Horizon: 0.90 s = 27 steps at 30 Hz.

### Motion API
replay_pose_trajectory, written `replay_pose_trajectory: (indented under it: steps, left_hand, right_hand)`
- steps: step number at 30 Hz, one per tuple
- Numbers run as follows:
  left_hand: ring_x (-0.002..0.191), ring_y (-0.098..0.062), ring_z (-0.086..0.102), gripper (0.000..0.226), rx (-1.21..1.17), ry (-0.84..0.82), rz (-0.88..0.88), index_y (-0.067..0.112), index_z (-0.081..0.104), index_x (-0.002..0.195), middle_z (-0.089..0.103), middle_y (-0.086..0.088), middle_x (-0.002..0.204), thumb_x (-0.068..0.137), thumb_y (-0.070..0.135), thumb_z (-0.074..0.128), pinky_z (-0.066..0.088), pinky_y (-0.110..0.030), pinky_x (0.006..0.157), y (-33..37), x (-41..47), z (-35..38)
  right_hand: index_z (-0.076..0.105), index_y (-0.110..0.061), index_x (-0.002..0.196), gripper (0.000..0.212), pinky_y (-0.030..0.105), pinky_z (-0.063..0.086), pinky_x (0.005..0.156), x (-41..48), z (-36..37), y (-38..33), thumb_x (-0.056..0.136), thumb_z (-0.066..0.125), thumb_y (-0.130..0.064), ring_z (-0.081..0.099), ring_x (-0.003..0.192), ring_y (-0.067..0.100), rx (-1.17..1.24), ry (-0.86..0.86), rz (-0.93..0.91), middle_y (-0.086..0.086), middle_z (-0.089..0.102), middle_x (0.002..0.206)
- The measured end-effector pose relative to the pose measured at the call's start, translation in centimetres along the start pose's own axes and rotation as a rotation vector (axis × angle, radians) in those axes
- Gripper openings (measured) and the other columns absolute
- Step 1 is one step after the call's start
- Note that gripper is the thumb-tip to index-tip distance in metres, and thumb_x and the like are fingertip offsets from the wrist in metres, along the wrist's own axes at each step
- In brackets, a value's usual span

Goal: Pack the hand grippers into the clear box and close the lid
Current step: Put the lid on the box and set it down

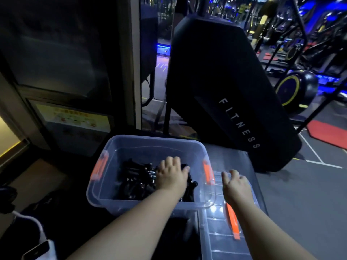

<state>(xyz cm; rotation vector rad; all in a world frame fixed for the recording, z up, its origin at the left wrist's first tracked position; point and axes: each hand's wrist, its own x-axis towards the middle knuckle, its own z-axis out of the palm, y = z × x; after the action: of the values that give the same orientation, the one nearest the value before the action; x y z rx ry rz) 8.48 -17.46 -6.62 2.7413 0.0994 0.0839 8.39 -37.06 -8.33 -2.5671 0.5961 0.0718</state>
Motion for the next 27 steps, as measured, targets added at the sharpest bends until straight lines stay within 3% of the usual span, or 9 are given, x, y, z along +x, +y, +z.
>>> replay_pose_trajectory:
  steps: [2,4,7,9,12,14,19,22,27]
  left_hand:
    - [0.087,-0.024,0.062,0.041,-0.064,-0.018,0.104,0.019,0.064,0.092,0.060,-0.002,0.095,0.085,0.049,0.038,0.050,-0.028,0.072,3.4,-1.2,1.0]
    - [0.067,-0.019,0.063,0.040,-0.112,-0.093,0.187,0.021,0.063,0.074,0.060,0.001,0.076,0.075,0.050,0.036,0.049,-0.021,0.059,6.0,-2.5,3.0]
    - [0.100,-0.029,0.060,0.065,-0.265,-0.218,0.305,0.012,0.063,0.105,0.061,-0.010,0.108,0.077,0.054,0.021,0.050,-0.030,0.088,9.2,-4.9,5.4]
    - [0.125,-0.027,0.040,0.084,-0.231,-0.335,0.310,0.013,0.046,0.131,0.044,-0.007,0.134,0.074,0.061,0.006,0.033,-0.033,0.106,10.7,-6.4,6.9]
    - [0.132,-0.023,0.032,0.053,-0.164,-0.407,0.253,0.016,0.035,0.138,0.035,-0.004,0.142,0.098,0.049,0.030,0.026,-0.033,0.106,11.8,-7.6,9.7]
    - [0.133,-0.023,0.030,0.046,-0.137,-0.419,0.220,0.014,0.036,0.136,0.034,-0.005,0.142,0.099,0.043,0.037,0.027,-0.035,0.106,11.9,-8.0,11.5]
    - [0.136,-0.024,0.026,0.053,-0.069,-0.478,0.007,0.012,0.034,0.137,0.029,-0.006,0.147,0.097,0.047,0.040,0.027,-0.036,0.108,10.1,-8.6,15.8]
    - [0.144,-0.025,0.012,0.065,-0.068,-0.553,-0.111,0.013,0.020,0.148,0.010,-0.006,0.158,0.097,0.047,0.041,0.024,-0.041,0.113,8.9,-9.0,17.6]
    - [0.148,-0.027,-0.002,0.077,-0.057,-0.611,-0.233,0.013,0.000,0.153,-0.015,-0.008,0.160,0.098,0.046,0.042,0.017,-0.041,0.117,8.1,-9.1,19.7]
  right_hand:
    - [0.041,-0.021,0.138,0.049,0.044,0.035,0.098,-0.2,-0.9,1.7,0.097,0.034,-0.048,0.042,0.121,0.038,-0.011,0.008,0.029,0.020,0.042,0.134]
    - [0.040,-0.022,0.138,0.049,0.045,0.035,0.099,-0.3,-1.6,4.0,0.097,0.033,-0.049,0.041,0.122,0.038,-0.035,0.002,0.044,0.018,0.043,0.135]
    - [0.039,-0.022,0.139,0.050,0.046,0.037,0.097,-0.6,-2.3,7.8,0.098,0.033,-0.050,0.042,0.121,0.038,-0.061,-0.007,0.077,0.017,0.043,0.132]
    - [0.041,-0.022,0.137,0.050,0.044,0.036,0.098,-0.8,-2.8,10.0,0.097,0.033,-0.051,0.043,0.121,0.038,-0.045,0.001,0.139,0.017,0.046,0.128]
    - [0.038,-0.026,0.138,0.049,0.046,0.038,0.097,-0.5,-2.3,13.5,0.097,0.028,-0.049,0.042,0.121,0.036,-0.140,-0.049,0.141,0.013,0.044,0.134]
    - [0.036,-0.028,0.142,0.051,0.048,0.038,0.095,-0.3,-1.7,15.6,0.096,0.026,-0.046,0.041,0.122,0.035,-0.188,-0.089,0.143,0.009,0.040,0.139]
    - [0.039,-0.022,0.139,0.052,0.044,0.036,0.100,-1.2,0.0,19.3,0.097,0.030,-0.053,0.045,0.121,0.037,-0.101,-0.094,0.229,0.018,0.047,0.130]
    - [0.036,-0.028,0.140,0.065,0.047,0.037,0.101,-1.5,1.5,21.4,0.091,0.017,-0.065,0.043,0.123,0.035,-0.127,-0.170,0.273,0.012,0.044,0.138]
    - [0.034,-0.029,0.143,0.052,0.050,0.032,0.106,-1.2,3.3,23.4,0.097,0.032,-0.053,0.034,0.133,0.033,-0.079,-0.178,0.322,0.010,0.032,0.148]
